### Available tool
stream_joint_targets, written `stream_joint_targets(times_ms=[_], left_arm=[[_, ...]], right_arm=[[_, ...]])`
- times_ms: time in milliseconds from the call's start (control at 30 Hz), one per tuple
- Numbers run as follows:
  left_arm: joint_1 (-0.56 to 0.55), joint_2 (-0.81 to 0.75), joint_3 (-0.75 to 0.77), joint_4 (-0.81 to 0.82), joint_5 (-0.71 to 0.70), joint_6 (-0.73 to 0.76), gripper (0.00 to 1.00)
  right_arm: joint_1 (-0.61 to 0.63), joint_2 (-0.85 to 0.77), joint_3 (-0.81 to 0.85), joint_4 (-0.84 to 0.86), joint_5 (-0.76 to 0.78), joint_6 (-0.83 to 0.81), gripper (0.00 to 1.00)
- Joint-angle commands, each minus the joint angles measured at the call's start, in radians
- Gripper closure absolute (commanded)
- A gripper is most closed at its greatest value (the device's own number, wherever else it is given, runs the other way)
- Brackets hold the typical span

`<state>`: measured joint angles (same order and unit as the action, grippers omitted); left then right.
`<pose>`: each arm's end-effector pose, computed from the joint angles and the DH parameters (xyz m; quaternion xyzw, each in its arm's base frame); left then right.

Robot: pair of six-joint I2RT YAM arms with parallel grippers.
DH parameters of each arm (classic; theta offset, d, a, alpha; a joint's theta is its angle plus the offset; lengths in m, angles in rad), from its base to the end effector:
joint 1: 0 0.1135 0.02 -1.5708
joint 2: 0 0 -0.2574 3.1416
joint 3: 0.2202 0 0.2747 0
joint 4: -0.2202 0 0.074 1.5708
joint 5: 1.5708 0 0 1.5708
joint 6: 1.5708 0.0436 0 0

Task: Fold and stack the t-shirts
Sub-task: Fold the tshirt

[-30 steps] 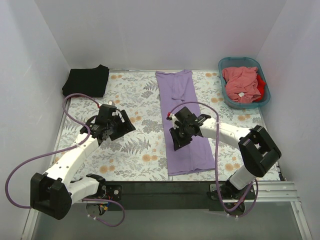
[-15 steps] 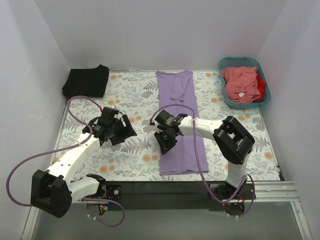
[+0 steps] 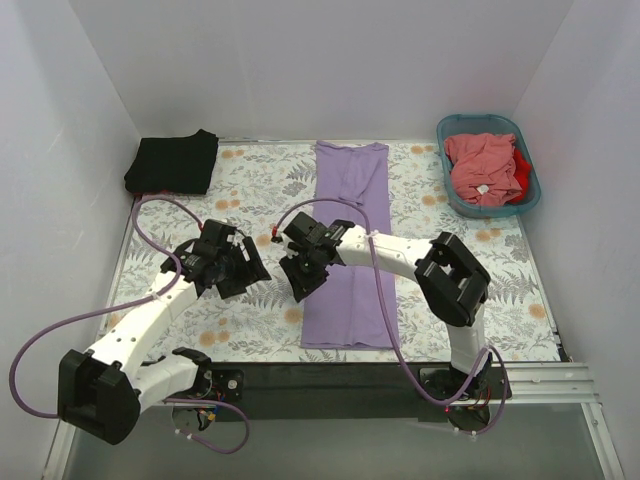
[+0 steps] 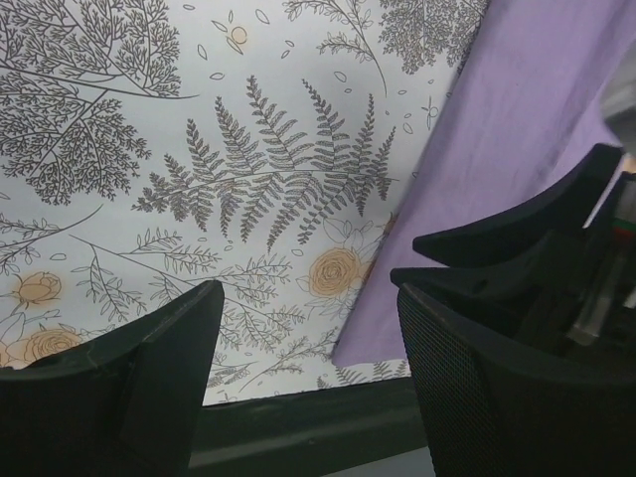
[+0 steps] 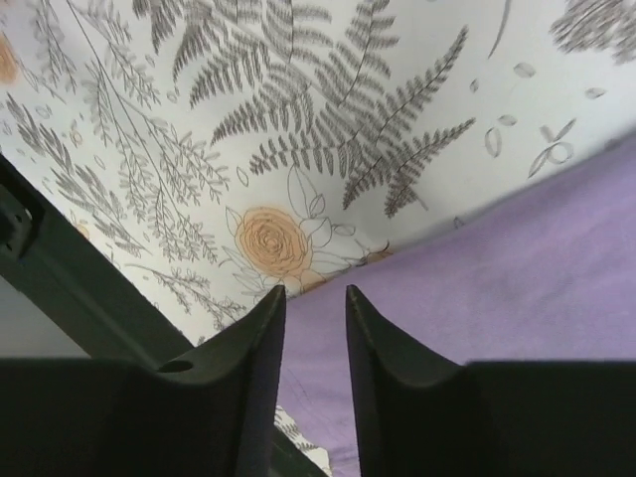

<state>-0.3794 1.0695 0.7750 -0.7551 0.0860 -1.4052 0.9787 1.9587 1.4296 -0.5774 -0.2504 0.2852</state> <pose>0.2111 -0.0882 0.2170 -0.4640 0.8466 -0.2265 0.1292 0.2316 0.3638 0.1643 -0.3552 0.8983 0.2329 0.1124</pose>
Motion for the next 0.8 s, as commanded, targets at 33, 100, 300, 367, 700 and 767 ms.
stream_joint_targets(times_ms=[33,100,300,367,700,767], left_arm=[[-0.016,-0.019,0.007,-0.05,0.012,-0.018,0.3],[-0.036,-0.011,0.015,-0.059,0.014,-0.031,0.3],[-0.159,0.052,0.02,-0.078,0.035,-0.107,0.32],[-0.205,0.072,0.024,-0.079,0.031,-0.136,0.32],[-0.42,0.268,0.107,-0.078,0.003,-0.212,0.33],[-0.437,0.299,0.127,-0.078,-0.005,-0.219,0.33]], right_arm=[[-0.011,-0.111,0.017,-0.084,0.156,0.009,0.58],[-0.037,-0.185,-0.052,-0.104,0.203,0.034,0.51],[-0.126,-0.524,-0.381,-0.131,0.276,0.109,0.44],[-0.152,-0.622,-0.496,-0.137,0.274,0.127,0.41],[-0.288,-0.774,-0.727,-0.141,0.184,0.177,0.38],[-0.291,-0.785,-0.744,-0.15,0.183,0.187,0.38]])
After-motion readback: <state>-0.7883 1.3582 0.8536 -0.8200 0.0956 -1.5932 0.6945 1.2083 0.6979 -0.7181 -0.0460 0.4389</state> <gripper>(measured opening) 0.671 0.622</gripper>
